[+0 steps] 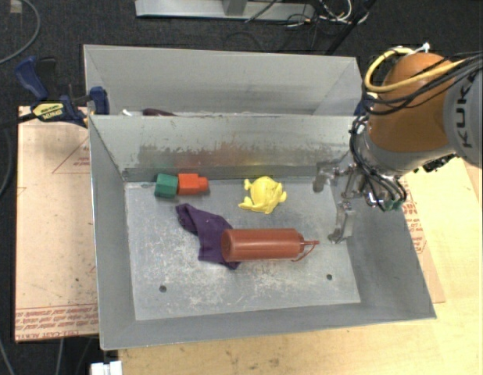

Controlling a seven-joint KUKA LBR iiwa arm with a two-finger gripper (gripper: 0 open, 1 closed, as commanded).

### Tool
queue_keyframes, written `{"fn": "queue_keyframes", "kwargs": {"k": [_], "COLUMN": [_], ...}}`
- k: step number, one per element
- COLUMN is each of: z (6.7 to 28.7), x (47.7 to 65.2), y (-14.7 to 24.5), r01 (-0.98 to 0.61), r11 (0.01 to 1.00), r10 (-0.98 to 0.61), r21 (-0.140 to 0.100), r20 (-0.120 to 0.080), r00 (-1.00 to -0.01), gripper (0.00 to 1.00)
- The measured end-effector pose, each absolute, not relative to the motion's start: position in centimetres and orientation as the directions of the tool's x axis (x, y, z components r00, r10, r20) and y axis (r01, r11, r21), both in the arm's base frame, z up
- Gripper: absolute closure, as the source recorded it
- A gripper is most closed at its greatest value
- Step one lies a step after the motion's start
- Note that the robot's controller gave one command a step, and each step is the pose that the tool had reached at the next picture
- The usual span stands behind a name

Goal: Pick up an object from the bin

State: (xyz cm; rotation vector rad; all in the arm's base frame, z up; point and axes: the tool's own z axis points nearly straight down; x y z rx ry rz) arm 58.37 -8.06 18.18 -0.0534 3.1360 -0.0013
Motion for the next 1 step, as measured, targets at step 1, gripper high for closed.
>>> {"fn": "queue_keyframes", "kwargs": {"k": [1], "z": [15.13], "x": [57.66], "y": [-6.28], "r01": [-0.045], "r11": [0.999], "r10": [-0.045], "r21": [0.004], "r20": [0.010], "r00": [-0.999], "gripper": [0.00]}}
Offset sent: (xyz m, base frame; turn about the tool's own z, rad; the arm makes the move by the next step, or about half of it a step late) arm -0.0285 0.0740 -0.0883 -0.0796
